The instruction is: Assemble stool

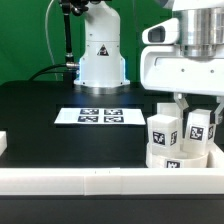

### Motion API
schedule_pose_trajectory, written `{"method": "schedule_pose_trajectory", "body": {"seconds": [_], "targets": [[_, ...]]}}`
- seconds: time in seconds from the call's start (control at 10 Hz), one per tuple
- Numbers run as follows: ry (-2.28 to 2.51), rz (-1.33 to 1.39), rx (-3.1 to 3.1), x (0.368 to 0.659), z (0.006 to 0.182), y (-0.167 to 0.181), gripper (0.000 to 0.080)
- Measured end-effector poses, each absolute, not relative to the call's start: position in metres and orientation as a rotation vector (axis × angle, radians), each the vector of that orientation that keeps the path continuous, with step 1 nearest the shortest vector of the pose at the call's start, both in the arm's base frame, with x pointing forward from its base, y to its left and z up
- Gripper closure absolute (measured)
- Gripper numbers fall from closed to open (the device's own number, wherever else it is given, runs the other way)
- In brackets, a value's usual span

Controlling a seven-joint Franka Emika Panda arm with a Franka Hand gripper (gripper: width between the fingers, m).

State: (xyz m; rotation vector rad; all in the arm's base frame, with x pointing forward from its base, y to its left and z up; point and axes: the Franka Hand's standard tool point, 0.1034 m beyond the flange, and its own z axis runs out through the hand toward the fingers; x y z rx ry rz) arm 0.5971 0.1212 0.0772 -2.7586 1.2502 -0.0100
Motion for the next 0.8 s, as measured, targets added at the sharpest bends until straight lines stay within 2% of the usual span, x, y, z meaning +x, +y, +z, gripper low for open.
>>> {"method": "schedule_pose_trajectory", "body": {"seconds": [0.2,0.8], "targets": [[1.535,0.022,-2.584,0.5966,0.0771,0.1234,0.0462],[1.981,0.063,-2.236,0.5979,0.0771,0.1261,0.0462]]}}
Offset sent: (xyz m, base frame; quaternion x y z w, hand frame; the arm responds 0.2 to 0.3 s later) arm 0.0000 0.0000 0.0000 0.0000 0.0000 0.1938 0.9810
